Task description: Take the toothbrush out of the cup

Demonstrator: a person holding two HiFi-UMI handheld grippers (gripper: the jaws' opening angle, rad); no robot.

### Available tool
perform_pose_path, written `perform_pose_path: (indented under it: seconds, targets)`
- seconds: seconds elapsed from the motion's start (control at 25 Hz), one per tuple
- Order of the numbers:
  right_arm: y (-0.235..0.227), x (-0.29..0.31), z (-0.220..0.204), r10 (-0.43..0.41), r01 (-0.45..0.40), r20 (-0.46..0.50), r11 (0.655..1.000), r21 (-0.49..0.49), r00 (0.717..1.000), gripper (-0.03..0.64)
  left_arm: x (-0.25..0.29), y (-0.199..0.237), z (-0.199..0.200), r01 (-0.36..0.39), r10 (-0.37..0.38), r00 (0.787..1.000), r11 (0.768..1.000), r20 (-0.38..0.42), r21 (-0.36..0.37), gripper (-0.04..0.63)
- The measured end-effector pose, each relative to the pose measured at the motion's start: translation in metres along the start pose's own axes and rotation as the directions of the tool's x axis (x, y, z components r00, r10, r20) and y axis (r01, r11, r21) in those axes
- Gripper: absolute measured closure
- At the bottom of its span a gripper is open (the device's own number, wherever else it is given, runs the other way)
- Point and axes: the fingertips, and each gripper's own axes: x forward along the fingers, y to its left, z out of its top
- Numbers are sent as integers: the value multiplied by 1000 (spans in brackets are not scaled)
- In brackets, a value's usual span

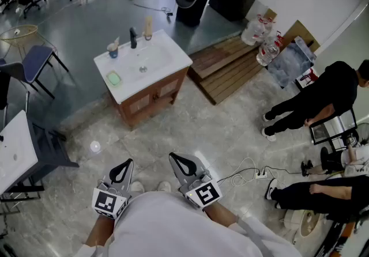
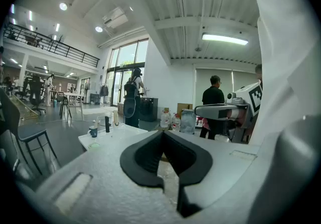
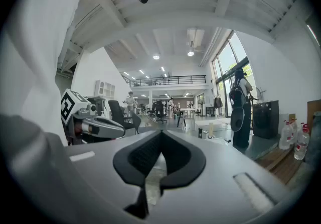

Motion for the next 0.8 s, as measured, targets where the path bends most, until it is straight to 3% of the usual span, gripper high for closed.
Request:
perform_pose_path:
  seconds: [0.8]
  targets:
    - [-8,-5,4,17,-19,44,999,45,999,618,5,0,10,-31,31,999,999,-18,12,595]
